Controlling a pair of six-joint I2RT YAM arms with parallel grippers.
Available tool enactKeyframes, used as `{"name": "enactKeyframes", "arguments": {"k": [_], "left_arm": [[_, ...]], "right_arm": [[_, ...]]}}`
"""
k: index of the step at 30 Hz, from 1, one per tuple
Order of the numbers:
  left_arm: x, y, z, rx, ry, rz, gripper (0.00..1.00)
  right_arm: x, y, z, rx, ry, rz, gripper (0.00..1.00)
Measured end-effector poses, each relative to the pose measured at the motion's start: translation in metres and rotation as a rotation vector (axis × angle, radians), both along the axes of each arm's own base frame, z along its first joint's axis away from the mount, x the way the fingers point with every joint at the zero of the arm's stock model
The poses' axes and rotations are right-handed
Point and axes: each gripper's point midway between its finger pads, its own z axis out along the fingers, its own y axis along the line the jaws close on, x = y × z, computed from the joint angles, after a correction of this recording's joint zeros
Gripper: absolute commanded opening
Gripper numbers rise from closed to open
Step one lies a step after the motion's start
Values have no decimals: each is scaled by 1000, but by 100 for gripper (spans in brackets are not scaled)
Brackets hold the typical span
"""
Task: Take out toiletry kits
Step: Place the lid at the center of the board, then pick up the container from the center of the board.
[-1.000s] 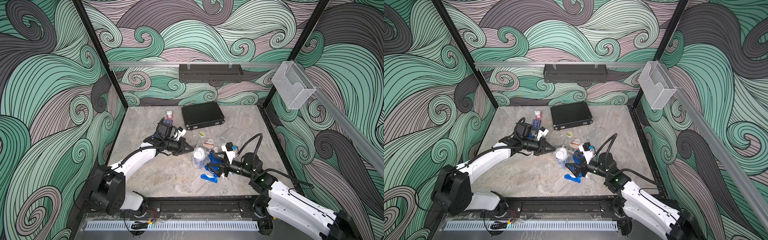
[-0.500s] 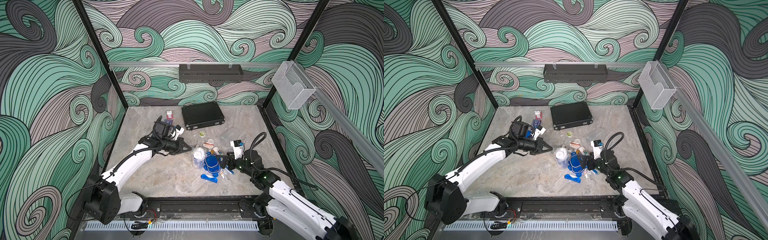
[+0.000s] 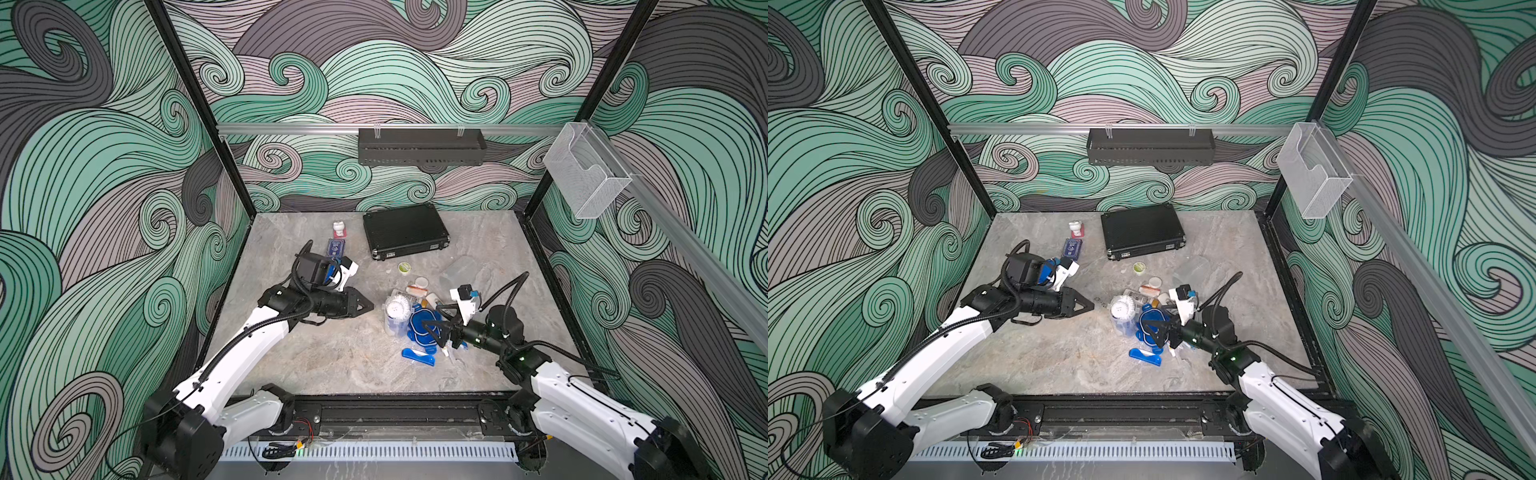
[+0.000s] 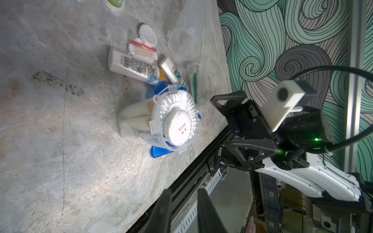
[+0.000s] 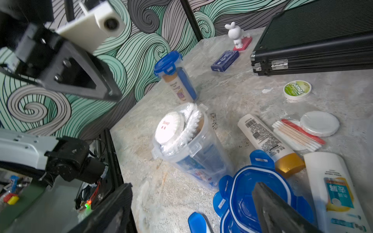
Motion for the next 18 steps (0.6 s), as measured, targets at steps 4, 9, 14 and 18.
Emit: {"name": "enactKeyframes", "arguments": {"k": [4, 9, 14, 18], "left_arm": [[-9, 14, 10, 17, -97, 31, 48], [-20, 28, 9, 39, -160, 66, 51], [-21, 34, 7, 65, -180, 82, 52], [-20, 36, 10, 72, -201, 92, 52]], "right_arm": [[-17, 27, -9, -63, -119, 125, 99], [-21, 47, -30, -138, -248, 186, 99], [-4, 51, -45, -209, -332, 143, 99], [6, 55, -58, -236, -360, 129, 99]]}}
